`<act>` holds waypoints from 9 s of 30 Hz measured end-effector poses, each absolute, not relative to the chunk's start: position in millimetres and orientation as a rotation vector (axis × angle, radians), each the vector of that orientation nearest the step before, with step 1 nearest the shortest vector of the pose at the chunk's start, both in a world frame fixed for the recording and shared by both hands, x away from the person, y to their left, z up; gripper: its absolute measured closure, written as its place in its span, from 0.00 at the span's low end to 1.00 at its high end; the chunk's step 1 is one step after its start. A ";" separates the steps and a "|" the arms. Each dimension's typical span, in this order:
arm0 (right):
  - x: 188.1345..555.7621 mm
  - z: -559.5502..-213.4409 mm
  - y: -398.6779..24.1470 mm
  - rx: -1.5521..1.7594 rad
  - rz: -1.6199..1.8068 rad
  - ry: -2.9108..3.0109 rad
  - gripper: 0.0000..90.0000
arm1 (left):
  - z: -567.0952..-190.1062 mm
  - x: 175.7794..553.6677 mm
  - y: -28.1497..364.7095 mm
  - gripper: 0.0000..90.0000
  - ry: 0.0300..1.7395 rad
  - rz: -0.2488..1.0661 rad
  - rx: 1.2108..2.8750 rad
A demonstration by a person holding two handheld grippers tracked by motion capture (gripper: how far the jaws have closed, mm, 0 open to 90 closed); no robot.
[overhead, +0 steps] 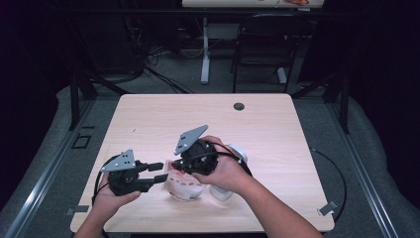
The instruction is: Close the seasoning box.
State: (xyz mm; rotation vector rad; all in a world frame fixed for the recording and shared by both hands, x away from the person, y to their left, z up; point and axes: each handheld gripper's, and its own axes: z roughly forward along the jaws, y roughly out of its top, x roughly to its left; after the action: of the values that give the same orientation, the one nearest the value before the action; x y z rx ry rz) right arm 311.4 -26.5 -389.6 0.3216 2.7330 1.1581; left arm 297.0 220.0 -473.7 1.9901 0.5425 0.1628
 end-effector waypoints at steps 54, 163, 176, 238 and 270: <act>306.7 -363.4 -36.6 0.211 1.187 2.732 1.00 | -529.8 309.3 184.9 0.42 0.406 0.008 2.123; 307.0 -367.9 -80.9 0.330 1.335 2.628 1.00 | -486.8 313.0 187.9 0.63 0.415 0.010 2.453; 308.1 -374.0 -87.5 0.353 1.359 2.629 1.00 | -478.4 311.2 194.6 0.64 0.410 0.003 2.488; 311.8 -401.1 -112.2 0.469 1.377 2.612 1.00 | -435.9 322.1 196.8 0.66 0.371 0.001 2.687; 312.0 -406.4 -124.7 0.514 1.432 2.563 1.00 | -416.8 326.7 193.4 0.67 0.349 0.028 2.703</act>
State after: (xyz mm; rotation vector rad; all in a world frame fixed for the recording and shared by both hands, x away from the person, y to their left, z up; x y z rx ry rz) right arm 312.0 -124.7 -406.4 0.5142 2.5628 1.4320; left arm 326.7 193.4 -416.8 2.7029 0.3493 0.0280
